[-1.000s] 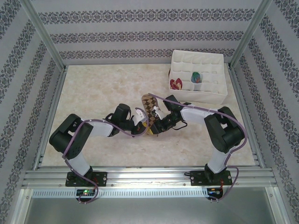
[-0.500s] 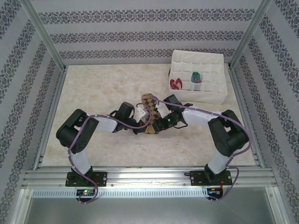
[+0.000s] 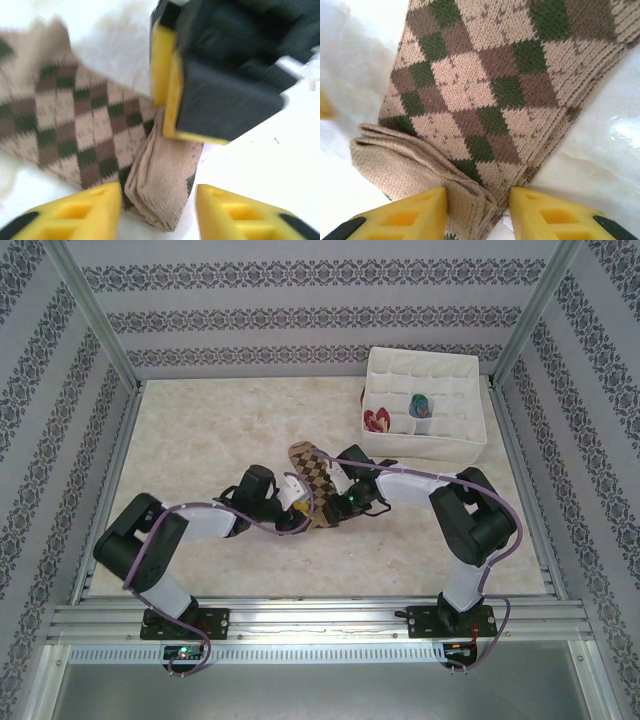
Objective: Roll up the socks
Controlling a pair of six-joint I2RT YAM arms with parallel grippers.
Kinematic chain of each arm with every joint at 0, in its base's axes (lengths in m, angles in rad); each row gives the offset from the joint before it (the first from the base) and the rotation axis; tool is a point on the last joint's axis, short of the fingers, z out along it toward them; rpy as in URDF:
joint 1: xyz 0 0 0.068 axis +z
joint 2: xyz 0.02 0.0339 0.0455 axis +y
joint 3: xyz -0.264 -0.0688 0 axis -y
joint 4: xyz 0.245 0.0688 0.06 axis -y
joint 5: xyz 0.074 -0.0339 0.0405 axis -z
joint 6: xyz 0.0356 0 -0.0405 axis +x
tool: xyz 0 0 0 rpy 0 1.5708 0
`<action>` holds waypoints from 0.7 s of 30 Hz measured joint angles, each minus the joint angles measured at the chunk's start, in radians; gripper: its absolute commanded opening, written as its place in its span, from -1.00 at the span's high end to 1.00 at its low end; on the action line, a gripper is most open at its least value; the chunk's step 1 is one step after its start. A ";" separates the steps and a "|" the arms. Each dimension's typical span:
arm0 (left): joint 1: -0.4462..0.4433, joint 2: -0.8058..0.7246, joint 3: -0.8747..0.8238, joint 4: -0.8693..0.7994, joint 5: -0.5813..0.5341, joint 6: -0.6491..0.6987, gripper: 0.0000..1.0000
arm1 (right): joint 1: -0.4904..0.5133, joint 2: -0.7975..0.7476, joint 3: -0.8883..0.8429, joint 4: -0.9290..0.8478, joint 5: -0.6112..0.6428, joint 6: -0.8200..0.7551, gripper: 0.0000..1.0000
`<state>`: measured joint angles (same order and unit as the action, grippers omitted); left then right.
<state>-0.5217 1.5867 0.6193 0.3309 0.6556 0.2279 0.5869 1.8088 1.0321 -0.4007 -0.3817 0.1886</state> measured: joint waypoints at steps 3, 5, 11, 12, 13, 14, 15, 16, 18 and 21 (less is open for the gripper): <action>0.000 -0.065 0.000 -0.003 0.006 0.105 0.16 | -0.002 0.007 0.010 -0.012 0.000 0.001 0.21; -0.002 -0.083 0.000 -0.006 0.000 0.173 0.27 | -0.002 0.014 0.020 -0.024 0.000 0.000 0.21; -0.073 -0.084 -0.038 0.000 -0.098 0.333 0.34 | -0.003 0.025 0.038 -0.049 -0.001 -0.001 0.21; -0.093 -0.084 -0.039 -0.003 -0.119 0.363 0.32 | -0.003 0.026 0.040 -0.052 -0.001 -0.001 0.22; -0.114 -0.083 -0.039 -0.002 -0.147 0.397 0.29 | -0.003 0.027 0.042 -0.053 -0.001 -0.002 0.22; -0.130 -0.083 -0.039 -0.002 -0.175 0.428 0.27 | -0.006 0.027 0.042 -0.055 -0.004 -0.004 0.23; -0.145 -0.082 -0.039 -0.002 -0.202 0.459 0.25 | -0.009 0.027 0.042 -0.056 -0.008 -0.004 0.24; -0.158 -0.076 -0.039 -0.002 -0.227 0.491 0.24 | -0.013 0.028 0.042 -0.057 -0.013 -0.004 0.24; -0.171 -0.058 -0.035 -0.003 -0.265 0.547 0.24 | -0.022 0.029 0.042 -0.062 -0.024 -0.004 0.25; -0.173 -0.018 -0.012 -0.025 -0.307 0.623 0.24 | -0.034 0.029 0.041 -0.070 -0.034 -0.005 0.25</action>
<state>-0.6949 1.5684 0.6075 0.3058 0.3485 0.8509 0.5526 1.8378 1.0733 -0.4706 -0.4156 0.1841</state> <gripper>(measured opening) 0.379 0.378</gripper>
